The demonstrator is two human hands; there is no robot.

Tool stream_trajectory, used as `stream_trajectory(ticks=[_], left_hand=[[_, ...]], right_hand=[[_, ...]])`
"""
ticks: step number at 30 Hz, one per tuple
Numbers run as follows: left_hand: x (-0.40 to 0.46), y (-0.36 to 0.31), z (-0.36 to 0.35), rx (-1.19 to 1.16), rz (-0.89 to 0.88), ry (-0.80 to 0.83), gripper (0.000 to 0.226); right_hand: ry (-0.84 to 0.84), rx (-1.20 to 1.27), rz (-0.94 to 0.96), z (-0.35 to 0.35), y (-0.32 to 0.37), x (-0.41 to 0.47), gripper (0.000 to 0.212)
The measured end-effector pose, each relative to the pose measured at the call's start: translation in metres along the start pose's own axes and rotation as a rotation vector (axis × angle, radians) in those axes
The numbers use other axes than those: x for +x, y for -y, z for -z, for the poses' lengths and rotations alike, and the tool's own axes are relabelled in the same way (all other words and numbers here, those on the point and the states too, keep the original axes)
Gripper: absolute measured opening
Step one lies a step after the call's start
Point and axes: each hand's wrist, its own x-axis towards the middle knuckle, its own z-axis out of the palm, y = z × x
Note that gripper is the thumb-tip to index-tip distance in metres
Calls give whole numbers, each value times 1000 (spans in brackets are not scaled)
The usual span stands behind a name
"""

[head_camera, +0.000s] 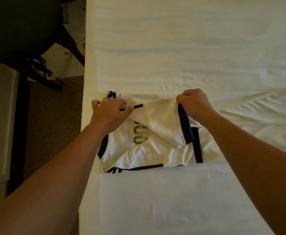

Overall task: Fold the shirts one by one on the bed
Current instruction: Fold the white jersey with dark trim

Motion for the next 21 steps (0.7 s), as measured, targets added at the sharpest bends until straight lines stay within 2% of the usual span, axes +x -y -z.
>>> stream_trajectory(ticks=[2,4,7,11,15,21], left_hand=[[5,-1,1,78,19,-12,48],[12,-1,2,122,47,-56,39],[21,-2,4,65,86,-98,25],[30,-1,1,-56,86,-115,30],[33,0,-1,-18,77,-133,30],[44,-12,-7,-23,184,-242,31]], right_hand=[[-32,-28,-12,-1,-4,11,17],[-45,-55,-23,-4,-10,18,18],[-62,-76,-44,-8,-21,28,22],[-91,-74,-70,-6,-34,36,30],[-97,-77,-86,-5,-42,42,27],[-174,-79,-60,-6,-45,47,24]])
